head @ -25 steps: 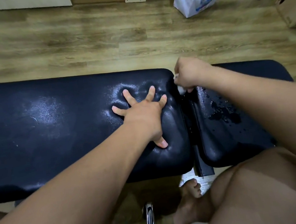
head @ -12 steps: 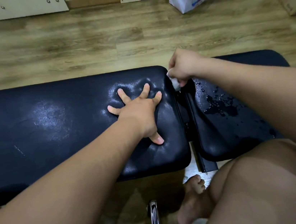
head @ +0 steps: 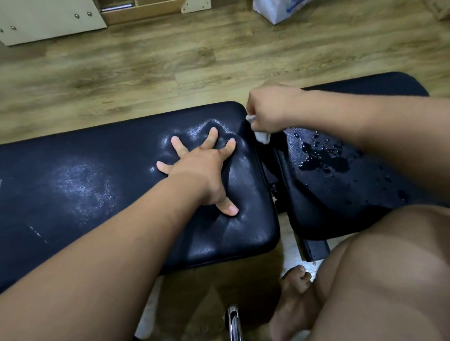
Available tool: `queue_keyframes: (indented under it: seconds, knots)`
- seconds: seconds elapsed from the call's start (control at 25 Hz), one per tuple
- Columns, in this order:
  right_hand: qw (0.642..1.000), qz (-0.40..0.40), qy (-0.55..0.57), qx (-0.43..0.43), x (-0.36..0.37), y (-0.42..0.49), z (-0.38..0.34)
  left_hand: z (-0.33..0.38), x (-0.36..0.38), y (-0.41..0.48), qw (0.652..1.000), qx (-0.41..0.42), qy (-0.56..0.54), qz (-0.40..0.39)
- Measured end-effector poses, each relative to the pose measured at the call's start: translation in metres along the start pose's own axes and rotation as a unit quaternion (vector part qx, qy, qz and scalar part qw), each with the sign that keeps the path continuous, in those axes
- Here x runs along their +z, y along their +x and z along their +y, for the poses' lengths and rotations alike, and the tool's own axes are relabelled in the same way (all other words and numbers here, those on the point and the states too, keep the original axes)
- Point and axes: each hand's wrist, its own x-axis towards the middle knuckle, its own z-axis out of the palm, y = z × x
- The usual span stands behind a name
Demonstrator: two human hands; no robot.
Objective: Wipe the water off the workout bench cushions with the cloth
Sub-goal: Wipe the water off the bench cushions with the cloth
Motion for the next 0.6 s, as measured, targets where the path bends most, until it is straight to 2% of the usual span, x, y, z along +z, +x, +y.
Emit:
queue_keyframes:
  seconds: [0.16, 0.28, 0.44, 0.52, 0.6]
  knots:
    - [0.998, 0.036, 0.052, 0.004, -0.005, 0.021, 0.004, 0.000, 0.000, 0.001, 1.000, 0.000, -0.001, 0.001]
    - [0.987, 0.116, 0.103, 0.050, 0.009, 0.027, 0.007, 0.000, -0.002, 0.000, 1.000, -0.002, -0.004, -0.001]
    - [0.971, 0.213, 0.082, 0.066, 0.032, 0.020, 0.006, -0.001, 0.000, 0.001, 1.000, -0.001, -0.008, 0.001]
    - [0.965, 0.215, 0.113, 0.096, 0.034, 0.018, 0.002, -0.001, 0.001, 0.000, 1.000, 0.003, -0.003, 0.003]
    - [0.965, 0.173, 0.161, 0.115, 0.035, 0.003, -0.001, -0.001, -0.001, -0.002, 1.000, 0.006, 0.003, 0.008]
